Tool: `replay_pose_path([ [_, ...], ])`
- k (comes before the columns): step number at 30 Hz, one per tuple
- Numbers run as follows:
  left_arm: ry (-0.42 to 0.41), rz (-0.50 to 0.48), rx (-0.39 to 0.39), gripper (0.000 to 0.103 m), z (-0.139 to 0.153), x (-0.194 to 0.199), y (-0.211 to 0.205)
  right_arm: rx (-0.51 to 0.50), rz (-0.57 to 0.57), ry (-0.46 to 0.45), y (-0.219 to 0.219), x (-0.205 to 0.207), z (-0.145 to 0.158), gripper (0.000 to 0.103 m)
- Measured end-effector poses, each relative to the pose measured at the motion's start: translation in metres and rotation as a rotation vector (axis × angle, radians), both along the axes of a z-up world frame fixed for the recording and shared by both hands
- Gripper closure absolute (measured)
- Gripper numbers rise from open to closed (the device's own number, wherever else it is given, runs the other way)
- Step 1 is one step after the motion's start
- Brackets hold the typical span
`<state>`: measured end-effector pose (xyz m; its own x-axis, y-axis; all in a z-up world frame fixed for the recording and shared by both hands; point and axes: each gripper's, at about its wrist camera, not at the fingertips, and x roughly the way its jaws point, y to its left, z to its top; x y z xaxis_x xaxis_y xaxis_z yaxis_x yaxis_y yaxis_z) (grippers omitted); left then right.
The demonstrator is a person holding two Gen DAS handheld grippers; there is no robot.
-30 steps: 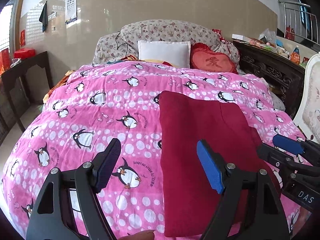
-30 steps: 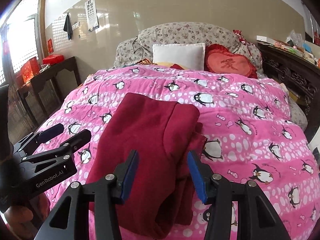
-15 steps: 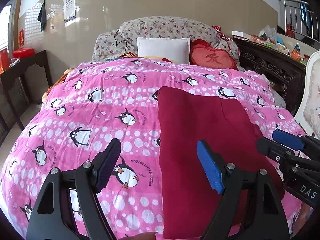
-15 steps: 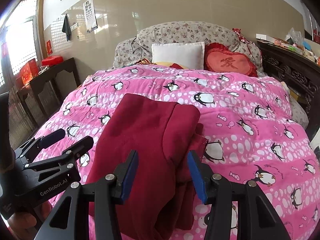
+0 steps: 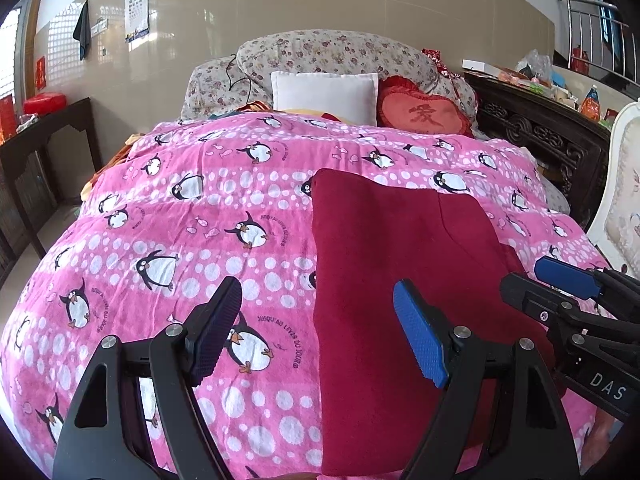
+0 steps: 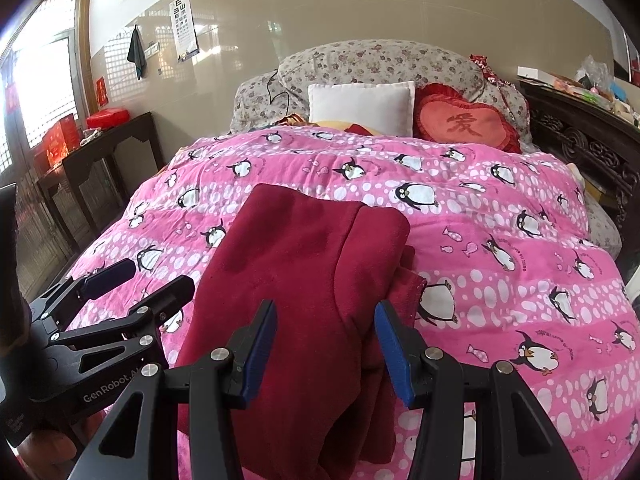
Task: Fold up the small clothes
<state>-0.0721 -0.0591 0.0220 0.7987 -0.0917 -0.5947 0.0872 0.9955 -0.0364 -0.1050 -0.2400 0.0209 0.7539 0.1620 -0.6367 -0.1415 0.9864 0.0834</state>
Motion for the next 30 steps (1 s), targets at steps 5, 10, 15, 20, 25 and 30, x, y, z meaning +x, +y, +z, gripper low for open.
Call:
replay_pose_path([
  [5,0.001,0.0,0.001,0.024,-0.0007,-0.0002,-0.0018,0.003,-0.001,0.002,0.0003,0.0003,-0.0007,0.054],
  [10,0.005,-0.008,0.003,0.024,-0.002,0.0006,-0.0033,0.002,-0.001,-0.002,0.001,0.0002,-0.0015,0.054],
  [15,0.007,-0.016,0.005,0.024,-0.003,0.0019,-0.0032,0.002,0.001,0.008,0.0017,0.0009,-0.0041,0.054],
  [20,0.008,-0.014,0.002,0.024,-0.0031,0.0011,-0.0044,0.004,0.003,0.01,0.0015,0.0012,-0.005,0.054],
  [25,0.008,-0.014,0.004,0.024,-0.0033,0.0014,-0.0043,0.002,0.003,0.017,0.0047,0.0013,-0.0065,0.054],
  [30,0.012,-0.016,0.003,0.024,-0.0038,0.0015,-0.0049,0.002,0.003,0.021,0.0058,0.0013,-0.0075,0.054],
])
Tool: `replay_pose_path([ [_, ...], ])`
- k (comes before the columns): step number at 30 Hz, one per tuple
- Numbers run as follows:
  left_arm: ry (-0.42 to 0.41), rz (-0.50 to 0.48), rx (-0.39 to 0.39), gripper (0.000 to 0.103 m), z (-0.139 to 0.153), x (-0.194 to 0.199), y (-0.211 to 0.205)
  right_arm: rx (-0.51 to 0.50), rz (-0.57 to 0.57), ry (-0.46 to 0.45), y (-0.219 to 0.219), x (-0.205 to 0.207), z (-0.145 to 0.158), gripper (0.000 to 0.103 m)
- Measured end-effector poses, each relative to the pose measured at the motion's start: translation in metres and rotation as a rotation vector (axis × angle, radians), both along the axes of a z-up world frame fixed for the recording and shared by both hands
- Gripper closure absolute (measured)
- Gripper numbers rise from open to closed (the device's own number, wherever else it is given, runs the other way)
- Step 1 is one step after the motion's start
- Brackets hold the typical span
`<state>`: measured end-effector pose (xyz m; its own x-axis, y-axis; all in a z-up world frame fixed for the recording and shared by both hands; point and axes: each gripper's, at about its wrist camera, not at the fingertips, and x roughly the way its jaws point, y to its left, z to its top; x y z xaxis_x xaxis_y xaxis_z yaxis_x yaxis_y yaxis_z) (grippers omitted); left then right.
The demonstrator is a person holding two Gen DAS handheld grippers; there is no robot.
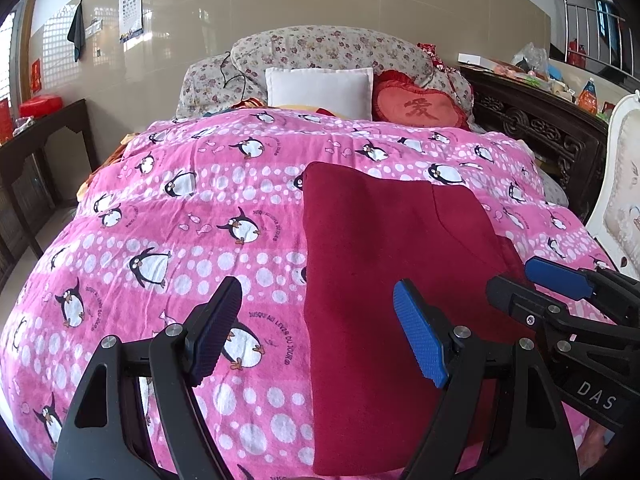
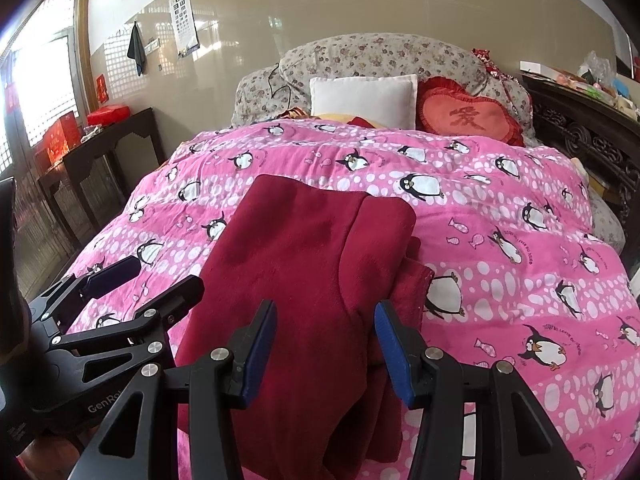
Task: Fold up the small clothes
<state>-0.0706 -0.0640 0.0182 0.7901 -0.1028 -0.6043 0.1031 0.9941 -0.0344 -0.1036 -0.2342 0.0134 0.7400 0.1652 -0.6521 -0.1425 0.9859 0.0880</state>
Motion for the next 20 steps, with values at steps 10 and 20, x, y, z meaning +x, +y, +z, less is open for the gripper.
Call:
replay_pose_path([
  [10,-0.003,-0.013,0.002,0.024,-0.0021,-0.0002,-0.003,0.003,-0.004,-0.002,-0.0011,-0.0008,-0.0002,0.054],
  [20,-0.032,-0.042,-0.002,0.024,0.0034,0.0007,0.0004,0.002,-0.003,-0.006,-0.0018,-0.0016,0.0011,0.054],
])
